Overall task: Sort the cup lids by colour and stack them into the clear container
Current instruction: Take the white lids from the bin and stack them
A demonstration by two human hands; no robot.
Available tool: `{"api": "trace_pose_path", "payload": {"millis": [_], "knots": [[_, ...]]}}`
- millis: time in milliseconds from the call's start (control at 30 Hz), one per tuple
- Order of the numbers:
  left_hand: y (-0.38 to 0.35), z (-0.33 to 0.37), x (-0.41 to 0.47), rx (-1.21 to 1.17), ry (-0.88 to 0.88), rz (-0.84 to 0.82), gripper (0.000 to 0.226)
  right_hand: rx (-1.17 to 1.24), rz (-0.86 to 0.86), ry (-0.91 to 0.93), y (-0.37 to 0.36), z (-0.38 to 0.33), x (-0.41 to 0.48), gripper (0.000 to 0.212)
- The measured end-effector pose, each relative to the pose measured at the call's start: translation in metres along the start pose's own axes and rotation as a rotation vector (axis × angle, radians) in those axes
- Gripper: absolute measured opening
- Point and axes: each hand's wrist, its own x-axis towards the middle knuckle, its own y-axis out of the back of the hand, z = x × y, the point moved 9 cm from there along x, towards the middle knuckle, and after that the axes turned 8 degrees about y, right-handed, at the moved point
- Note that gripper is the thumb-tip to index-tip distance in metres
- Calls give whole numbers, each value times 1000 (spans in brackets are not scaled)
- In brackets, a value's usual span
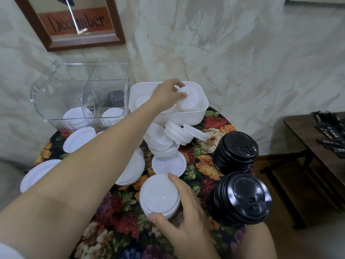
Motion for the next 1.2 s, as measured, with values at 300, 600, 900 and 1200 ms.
{"api": "trace_pose_path", "payload": {"millis": [300, 600, 900, 1200], "knots": [[49, 29, -107, -97, -89, 105, 12, 49, -21, -26, -1, 4, -3, 75], [50, -41, -248, -257, 52, 103, 10, 41, 28, 29, -1, -1, -1, 67], [22, -76, -285, -168, 168, 95, 17, 135, 49, 1, 1, 7, -2, 92], [14, -70, -289, -80, 136, 99, 19, 132, 16, 5, -1, 3, -4, 90]]}}
